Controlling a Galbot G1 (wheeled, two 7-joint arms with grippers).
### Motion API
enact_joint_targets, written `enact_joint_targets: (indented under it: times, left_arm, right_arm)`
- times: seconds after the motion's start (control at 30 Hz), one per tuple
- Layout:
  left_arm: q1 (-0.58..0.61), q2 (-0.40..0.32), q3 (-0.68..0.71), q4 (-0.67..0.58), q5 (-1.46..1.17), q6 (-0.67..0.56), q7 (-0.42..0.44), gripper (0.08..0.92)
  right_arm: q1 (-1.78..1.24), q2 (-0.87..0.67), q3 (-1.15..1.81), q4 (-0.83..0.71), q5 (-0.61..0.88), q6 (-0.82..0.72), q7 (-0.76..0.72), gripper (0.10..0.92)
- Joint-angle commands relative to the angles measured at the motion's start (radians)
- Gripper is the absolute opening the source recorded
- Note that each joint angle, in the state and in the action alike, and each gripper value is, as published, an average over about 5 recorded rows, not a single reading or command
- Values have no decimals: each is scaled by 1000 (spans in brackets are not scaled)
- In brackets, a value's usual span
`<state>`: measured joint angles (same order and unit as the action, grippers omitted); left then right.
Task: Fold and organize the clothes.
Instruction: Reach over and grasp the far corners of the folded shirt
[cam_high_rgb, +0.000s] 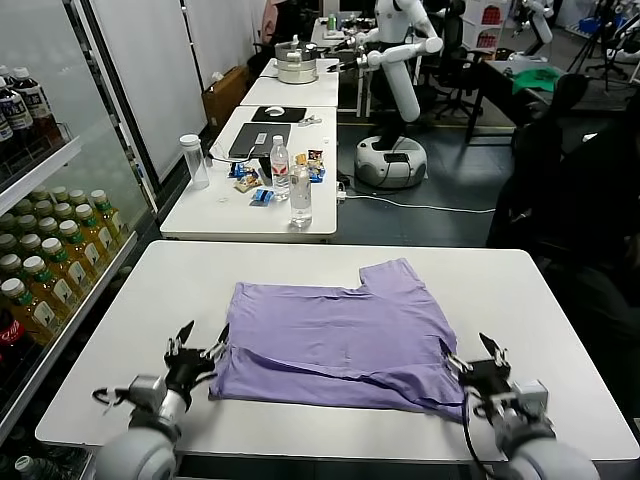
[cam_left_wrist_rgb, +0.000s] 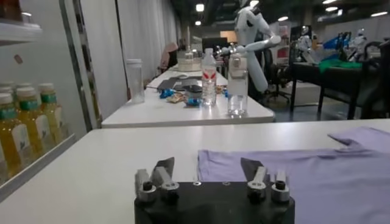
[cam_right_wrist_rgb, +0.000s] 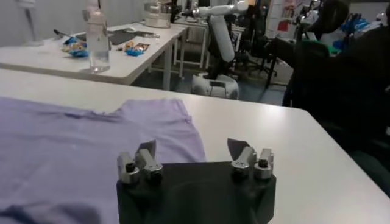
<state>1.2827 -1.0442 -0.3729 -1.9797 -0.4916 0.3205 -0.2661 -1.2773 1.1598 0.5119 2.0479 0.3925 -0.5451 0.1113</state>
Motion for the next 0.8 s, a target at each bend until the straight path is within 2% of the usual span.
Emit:
enact_joint_targets:
  times: [0.03, 0.17, 0.3, 0.63, 0.8]
  left_arm:
    - [-386, 10, 147, 345, -42, -7, 2, 799]
    - [-501, -23, 215, 480, -47, -4, 8, 821]
    - [-566, -60, 250, 569, -86, 12, 11, 823]
    - [-626, -109, 296, 672, -80, 17, 15, 823]
    - [-632, -119, 304, 693, -53, 17, 11, 823]
  right_arm:
    - [409, -21, -171, -305, 70, -34, 46, 821]
    - [527, -5, -238, -445, 89, -34, 49, 823]
    - [627, 20, -285, -591, 105, -34, 47, 823]
    - [774, 81, -327, -855, 100, -31, 29, 823]
    - [808, 116, -340, -936, 86, -30, 19, 823]
